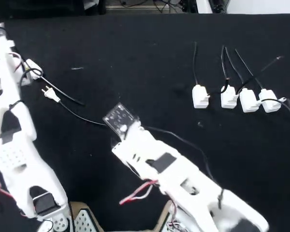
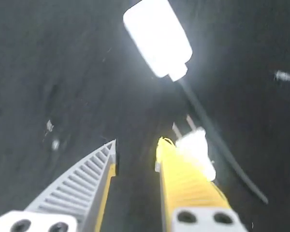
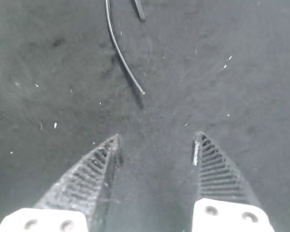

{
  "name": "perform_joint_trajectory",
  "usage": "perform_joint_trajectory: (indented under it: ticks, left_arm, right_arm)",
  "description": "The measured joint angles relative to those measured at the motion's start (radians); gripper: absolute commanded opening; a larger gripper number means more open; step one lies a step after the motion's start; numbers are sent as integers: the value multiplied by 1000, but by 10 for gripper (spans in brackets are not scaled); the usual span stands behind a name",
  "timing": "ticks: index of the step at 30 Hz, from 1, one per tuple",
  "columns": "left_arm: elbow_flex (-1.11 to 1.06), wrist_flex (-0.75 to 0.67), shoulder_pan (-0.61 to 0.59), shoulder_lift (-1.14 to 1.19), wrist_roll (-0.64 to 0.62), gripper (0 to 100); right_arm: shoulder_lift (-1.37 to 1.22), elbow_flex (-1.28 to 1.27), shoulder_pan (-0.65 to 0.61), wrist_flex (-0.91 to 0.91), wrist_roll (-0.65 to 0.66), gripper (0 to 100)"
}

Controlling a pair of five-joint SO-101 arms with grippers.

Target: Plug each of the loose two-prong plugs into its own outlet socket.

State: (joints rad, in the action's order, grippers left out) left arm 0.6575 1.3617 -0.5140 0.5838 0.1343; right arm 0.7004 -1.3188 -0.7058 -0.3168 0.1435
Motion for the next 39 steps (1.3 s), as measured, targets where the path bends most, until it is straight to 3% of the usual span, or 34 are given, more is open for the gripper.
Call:
perform_joint_trajectory:
  ticks: [7,13,18,31,33,38,39]
  left_arm:
    - [361,0,18,265,-155,149]
    - [680,2,18,474,-273,315]
    - [905,-6,18,644,-367,300]
    - [875,-226,52,749,-368,299]
    - [852,-241,52,749,-368,273]
    - [830,-261,12,747,-368,29]
    - [825,-261,-2,749,-368,30]
  right_arm:
    - [80,-26,0,6,0,222]
    - [80,-26,0,6,0,222]
    - [80,-26,0,6,0,222]
    - [80,-26,0,6,0,222]
    - [80,-26,0,6,0,222]
    - [80,-26,-2,6,0,222]
    - [80,-26,-2,6,0,222]
